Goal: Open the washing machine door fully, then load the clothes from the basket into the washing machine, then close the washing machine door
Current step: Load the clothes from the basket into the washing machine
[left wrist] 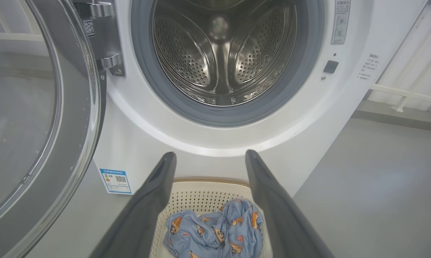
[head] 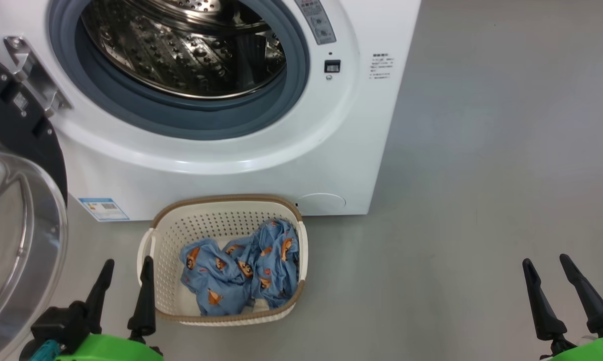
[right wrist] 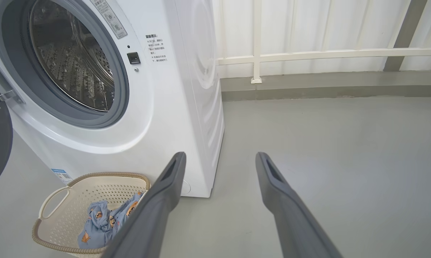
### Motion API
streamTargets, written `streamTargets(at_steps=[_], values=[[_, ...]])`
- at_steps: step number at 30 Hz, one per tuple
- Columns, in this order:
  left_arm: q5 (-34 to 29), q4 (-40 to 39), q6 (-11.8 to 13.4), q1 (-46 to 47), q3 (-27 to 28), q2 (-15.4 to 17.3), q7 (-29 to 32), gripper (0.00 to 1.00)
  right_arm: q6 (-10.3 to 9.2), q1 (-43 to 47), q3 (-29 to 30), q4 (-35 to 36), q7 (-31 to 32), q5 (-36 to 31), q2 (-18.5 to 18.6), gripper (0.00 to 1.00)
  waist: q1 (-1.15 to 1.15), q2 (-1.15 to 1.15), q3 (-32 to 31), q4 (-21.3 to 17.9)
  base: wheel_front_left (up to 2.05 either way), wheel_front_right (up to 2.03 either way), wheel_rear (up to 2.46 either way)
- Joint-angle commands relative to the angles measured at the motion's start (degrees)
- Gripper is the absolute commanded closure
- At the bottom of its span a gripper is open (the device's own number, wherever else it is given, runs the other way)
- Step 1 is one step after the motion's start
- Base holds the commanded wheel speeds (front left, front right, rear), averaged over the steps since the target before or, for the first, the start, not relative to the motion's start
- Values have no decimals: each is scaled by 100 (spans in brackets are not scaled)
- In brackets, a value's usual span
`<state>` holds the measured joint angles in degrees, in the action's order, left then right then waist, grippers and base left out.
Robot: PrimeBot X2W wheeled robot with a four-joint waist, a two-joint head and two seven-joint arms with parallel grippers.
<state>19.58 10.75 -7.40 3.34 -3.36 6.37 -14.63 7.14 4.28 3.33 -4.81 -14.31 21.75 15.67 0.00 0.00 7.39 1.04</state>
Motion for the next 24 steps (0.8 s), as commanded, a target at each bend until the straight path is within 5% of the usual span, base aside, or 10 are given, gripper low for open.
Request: streamTargets(at_steps=[1, 24], values=[[11, -108, -9, 242, 158, 132, -37, 0, 35, -130, -80, 135, -69, 1, 100, 0, 0, 0, 11, 1, 74, -122, 48], [-161, 331, -9, 558, -33, -117, -37, 0, 35, -375, -146, 177, -69, 22, 34, 0, 0, 0, 411, -55, 31, -35, 4]])
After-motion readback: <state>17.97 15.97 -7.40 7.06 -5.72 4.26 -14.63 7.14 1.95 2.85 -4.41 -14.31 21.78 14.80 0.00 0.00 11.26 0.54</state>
